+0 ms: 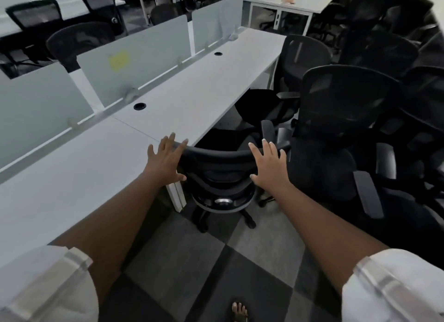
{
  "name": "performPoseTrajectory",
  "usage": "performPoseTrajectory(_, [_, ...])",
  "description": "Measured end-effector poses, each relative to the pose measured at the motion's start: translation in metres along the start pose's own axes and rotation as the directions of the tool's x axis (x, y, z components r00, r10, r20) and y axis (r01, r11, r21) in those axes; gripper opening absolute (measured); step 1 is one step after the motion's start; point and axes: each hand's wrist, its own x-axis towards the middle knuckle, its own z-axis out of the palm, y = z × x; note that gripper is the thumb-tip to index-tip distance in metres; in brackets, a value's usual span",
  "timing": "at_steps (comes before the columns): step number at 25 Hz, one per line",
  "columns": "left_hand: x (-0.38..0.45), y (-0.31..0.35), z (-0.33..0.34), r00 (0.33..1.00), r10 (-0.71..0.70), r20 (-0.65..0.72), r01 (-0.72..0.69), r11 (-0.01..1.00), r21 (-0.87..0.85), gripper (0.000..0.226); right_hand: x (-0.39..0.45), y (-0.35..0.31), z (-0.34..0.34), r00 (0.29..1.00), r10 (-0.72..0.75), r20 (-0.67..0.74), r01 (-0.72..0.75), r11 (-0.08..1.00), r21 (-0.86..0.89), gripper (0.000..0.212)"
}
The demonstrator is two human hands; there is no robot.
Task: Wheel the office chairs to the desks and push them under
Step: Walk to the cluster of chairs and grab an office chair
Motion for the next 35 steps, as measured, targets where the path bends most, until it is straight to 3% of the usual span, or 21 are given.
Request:
performPoseTrajectory(3, [0.059, 0.017, 0.014, 0.992, 0.090, 0.094, -0.099, 0.990, 0.100, 0.115, 0.065, 0.019, 0.021, 0.992, -0.085, 0.089, 0.087, 0.996, -0.017, 0.084])
performPoseTrajectory(5, [0.087, 0.025, 0.025, 0.986, 0.117, 0.119, -0.121, 0.992, 0.027, 0.096, 0.094, 0.021, 0.031, 0.976, -0.115, 0.183, 0.107, 0.993, 0.055, 0.050])
performPoseTrajectory(7, [0.110, 0.025, 0.030, 0.987, 0.074, 0.141, -0.067, 0.996, -0.054, 0.074, 0.112, 0.019, 0.034, 0.963, -0.140, 0.231, 0.123, 0.989, 0.086, 0.033])
performPoseTrajectory(11, [0.141, 0.019, 0.029, 0.973, 0.056, 0.224, -0.065, 0.997, 0.035, 0.055, 0.130, 0.019, 0.039, 0.944, -0.216, 0.248, 0.193, 0.975, 0.112, 0.037])
performPoseTrajectory(15, [0.132, 0.016, 0.038, 0.987, 0.088, 0.131, -0.098, 0.993, 0.068, 0.034, 0.126, 0.013, 0.034, 0.924, -0.230, 0.304, 0.210, 0.973, 0.097, 0.039])
performPoseTrajectory(21, [0.103, 0.026, 0.043, 0.987, 0.097, 0.130, -0.109, 0.990, 0.091, 0.018, 0.093, 0.001, 0.026, 0.917, -0.178, 0.358, 0.181, 0.983, 0.023, 0.039])
performPoseTrajectory(32, [0.052, -0.024, 0.049, 0.967, 0.213, 0.139, -0.234, 0.960, 0.153, 0.029, 0.013, -0.081, 0.017, 0.926, -0.067, 0.372, 0.075, 0.997, -0.007, 0.006])
performPoseTrajectory(35, [0.038, -0.037, 0.050, 0.960, 0.246, 0.133, -0.267, 0.949, 0.167, 0.031, -0.012, -0.104, 0.014, 0.926, -0.027, 0.376, 0.029, 1.000, 0.001, 0.021])
